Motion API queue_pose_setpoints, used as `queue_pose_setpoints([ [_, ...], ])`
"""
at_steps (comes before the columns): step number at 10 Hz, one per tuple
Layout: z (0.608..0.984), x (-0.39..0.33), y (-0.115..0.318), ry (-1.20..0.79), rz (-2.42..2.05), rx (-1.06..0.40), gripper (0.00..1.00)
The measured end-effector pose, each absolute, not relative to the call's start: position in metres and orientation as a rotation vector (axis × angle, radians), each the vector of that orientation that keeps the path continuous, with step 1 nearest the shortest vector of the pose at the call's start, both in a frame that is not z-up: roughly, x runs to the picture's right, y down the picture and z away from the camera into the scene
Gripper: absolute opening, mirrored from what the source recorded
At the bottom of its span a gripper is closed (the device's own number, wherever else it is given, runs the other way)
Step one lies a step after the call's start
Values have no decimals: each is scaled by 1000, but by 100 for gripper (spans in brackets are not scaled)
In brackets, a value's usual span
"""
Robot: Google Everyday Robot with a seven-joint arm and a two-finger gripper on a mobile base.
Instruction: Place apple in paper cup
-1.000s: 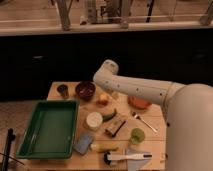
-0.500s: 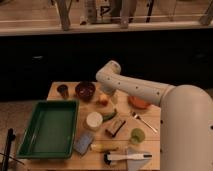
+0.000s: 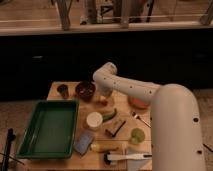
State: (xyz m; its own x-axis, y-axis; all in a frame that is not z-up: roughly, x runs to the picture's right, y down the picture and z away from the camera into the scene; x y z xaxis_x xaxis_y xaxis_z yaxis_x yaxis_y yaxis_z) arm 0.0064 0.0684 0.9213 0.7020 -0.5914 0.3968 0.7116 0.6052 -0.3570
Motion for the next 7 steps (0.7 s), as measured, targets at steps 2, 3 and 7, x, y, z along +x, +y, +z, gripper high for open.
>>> queue_pose_setpoints([
  [2, 927, 4, 70, -259, -769, -529, 57],
  [3, 929, 2, 70, -266, -773, -531, 46],
  [7, 933, 1, 73, -300, -776, -540, 6],
])
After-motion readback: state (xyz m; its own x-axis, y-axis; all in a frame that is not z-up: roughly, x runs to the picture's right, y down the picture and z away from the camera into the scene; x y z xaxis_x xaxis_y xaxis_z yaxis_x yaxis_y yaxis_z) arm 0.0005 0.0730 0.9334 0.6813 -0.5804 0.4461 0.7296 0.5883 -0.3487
